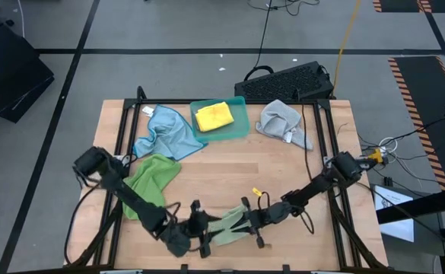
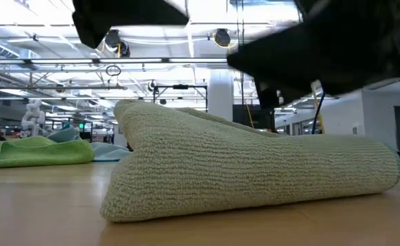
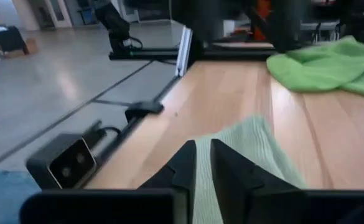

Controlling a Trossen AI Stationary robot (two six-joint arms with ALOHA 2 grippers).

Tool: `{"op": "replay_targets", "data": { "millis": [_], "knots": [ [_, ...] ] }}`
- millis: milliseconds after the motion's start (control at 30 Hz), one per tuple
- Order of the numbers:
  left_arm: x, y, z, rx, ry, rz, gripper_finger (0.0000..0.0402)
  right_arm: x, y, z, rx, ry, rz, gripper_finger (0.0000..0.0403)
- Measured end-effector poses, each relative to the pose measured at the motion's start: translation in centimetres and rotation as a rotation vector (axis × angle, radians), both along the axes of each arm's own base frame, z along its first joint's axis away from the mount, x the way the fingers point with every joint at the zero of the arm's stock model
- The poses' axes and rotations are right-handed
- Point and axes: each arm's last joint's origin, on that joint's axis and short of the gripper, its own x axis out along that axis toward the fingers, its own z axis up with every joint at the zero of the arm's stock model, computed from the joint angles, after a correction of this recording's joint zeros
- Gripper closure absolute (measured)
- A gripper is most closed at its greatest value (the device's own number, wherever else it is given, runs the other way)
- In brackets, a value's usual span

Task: Fold microfiber towels
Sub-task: Stack the folded light green microfiber cloth on top of the folded yellow microfiber cloth into the green bin

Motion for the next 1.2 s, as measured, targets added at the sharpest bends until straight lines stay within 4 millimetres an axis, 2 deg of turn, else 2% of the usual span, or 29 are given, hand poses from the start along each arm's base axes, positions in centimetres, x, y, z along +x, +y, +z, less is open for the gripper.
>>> {"op": "replay_targets", "data": {
  "millis": [100, 200, 433, 500, 667, 833, 1000, 1067, 1200],
  "knots": [
    [0.4, -1.3, -1.8, 0.038, -0.056, -0.004, 0.025, 0.0, -0.1, -1.4, -0.027, 0.036, -0.002, 0.0383],
    [1.1, -1.8, -3.9, 0.082, -0.082, -0.007, 0.0269, -0.1, -0.1, -2.8, -0.059, 0.057, 0.002, 0.0397],
    [1.7, -1.2, -9.5, 0.096, 0.031, 0.027, 0.0305, -0.2, -0.2, -5.3, -0.048, 0.089, -0.006, 0.0402],
    [1.6, -1.1, -10.3, 0.07, 0.051, 0.047, 0.0311, -0.2, -0.2, -5.5, -0.033, 0.088, -0.01, 0.0402],
    [1.3, -1.5, -10.1, 0.076, 0.052, 0.033, 0.0324, -0.3, -0.1, -4.7, -0.023, 0.056, 0.001, 0.0402],
    [0.9, -2.3, -7.0, 0.077, -0.018, -0.015, 0.0332, -0.4, 0.0, -1.7, 0.004, -0.024, 0.035, 0.0401],
    [1.1, -2.4, -5.4, 0.084, -0.091, -0.007, 0.0332, -0.7, -0.2, 0.3, -0.027, -0.092, 0.039, 0.0401],
    [1.6, -2.2, -5.8, 0.054, -0.105, 0.007, 0.0332, -0.7, -0.3, 0.1, -0.051, -0.089, 0.035, 0.0401],
    [2.2, -1.3, -9.2, 0.019, -0.044, 0.055, 0.0332, -0.7, -0.5, -2.0, -0.111, -0.022, -0.007, 0.0401]
  ]
}}
